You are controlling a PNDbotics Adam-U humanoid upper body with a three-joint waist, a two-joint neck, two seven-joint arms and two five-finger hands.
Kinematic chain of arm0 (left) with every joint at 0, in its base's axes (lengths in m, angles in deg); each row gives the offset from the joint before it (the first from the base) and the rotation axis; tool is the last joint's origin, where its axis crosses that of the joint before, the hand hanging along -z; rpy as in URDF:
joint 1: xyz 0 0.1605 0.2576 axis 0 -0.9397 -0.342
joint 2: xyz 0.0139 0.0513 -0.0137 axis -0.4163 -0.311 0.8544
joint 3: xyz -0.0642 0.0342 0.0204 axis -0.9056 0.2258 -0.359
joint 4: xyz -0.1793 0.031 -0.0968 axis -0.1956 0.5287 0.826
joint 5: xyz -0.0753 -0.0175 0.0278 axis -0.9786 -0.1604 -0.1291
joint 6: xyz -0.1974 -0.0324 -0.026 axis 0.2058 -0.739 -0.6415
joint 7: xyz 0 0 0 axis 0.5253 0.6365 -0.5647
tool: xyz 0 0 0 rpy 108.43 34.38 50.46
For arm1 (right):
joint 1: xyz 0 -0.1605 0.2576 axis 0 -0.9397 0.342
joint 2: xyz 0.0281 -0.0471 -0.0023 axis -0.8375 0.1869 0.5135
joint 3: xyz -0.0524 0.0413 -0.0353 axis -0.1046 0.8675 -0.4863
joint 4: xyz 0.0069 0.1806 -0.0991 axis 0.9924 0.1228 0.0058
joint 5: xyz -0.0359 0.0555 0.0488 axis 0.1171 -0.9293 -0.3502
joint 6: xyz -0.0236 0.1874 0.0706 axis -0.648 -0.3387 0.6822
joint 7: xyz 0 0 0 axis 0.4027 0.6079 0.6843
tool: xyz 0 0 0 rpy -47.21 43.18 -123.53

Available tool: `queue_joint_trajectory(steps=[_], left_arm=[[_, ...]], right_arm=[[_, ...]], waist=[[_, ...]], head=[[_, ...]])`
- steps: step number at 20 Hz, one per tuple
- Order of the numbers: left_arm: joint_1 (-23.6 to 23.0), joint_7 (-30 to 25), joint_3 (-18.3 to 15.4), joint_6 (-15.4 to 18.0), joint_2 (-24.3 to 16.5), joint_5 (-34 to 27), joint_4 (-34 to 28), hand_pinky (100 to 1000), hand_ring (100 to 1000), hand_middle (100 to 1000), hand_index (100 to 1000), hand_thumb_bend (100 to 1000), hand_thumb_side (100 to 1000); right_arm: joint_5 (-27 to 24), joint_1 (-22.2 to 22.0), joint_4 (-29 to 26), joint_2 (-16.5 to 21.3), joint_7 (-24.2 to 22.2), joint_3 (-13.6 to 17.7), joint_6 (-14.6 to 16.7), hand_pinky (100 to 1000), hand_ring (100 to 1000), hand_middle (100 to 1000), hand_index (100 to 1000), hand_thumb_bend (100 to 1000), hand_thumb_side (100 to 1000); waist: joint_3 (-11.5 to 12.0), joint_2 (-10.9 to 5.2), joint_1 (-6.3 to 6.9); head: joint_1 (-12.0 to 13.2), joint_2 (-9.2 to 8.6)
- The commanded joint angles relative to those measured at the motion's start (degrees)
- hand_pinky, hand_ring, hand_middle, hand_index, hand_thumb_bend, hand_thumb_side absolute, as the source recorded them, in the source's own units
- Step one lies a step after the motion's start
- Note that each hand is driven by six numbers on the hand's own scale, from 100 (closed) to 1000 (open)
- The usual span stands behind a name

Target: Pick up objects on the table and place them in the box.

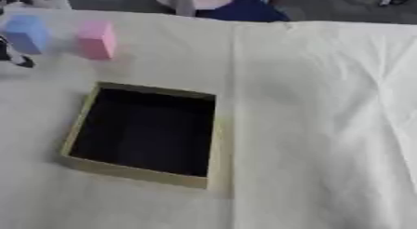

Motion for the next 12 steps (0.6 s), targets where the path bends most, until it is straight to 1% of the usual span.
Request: queue_joint_trajectory(steps=[1,2,3,5,10,11,12], left_arm=[[2.01,1.61,-1.27,0.42,-1.04,0.75,0.44,795,960,958,907,788,278],[2.26,1.9,-1.44,0.61,-1.07,1.1,0.79,795,962,959,905,800,283],[2.43,2.13,-1.55,0.78,-1.16,1.58,1.1,794,967,962,901,834,300],[2.68,2.51,-1.94,1.13,-1.39,2.8,1.74,795,964,964,898,842,297],[2.95,3.54,-2.71,2.05,-1.47,3.97,2.89,794,961,963,898,841,296],[2.97,3.82,-2.94,2.21,-1.63,4.05,3.05,781,951,959,892,845,293],[2.97,4.31,-3.34,2.52,-1.82,4.05,3.34,782,949,957,893,830,286]], right_arm=[[-0.45,1.31,-0.05,2.32,-0.03,-0.02,0.36,782,859,501,718,256,880],[-0.53,1.42,0.1,2.43,-0.05,-0.05,0.4,782,859,501,718,257,880],[-0.61,1.5,0.23,2.54,-0.05,-0.06,0.43,782,859,500,718,257,879],[-0.78,1.63,0.54,2.83,-0.01,-0.01,0.46,782,860,499,718,258,879],[-1.19,1.75,1.01,3.15,0.13,0.04,0.63,782,860,499,718,258,878],[-1.25,1.81,1.08,3.24,0.14,0.04,0.63,783,860,498,718,261,876],[-1.37,1.92,1.21,3.38,0.14,0.03,0.62,783,860,498,718,261,876]], waist=[[-0.11,-0.95,0.17],[-0.18,-0.82,0.21],[-0.25,-0.71,0.24],[-0.4,-0.49,0.31],[-0.5,-0.27,0.37],[-0.55,-0.11,0.39],[-0.61,0.06,0.42]], head=[[0.24,-1.22],[0.28,-1.45],[0.31,-1.64],[0.38,-1.98],[0.4,-2.21],[0.48,-2.32],[0.62,-2.46]])
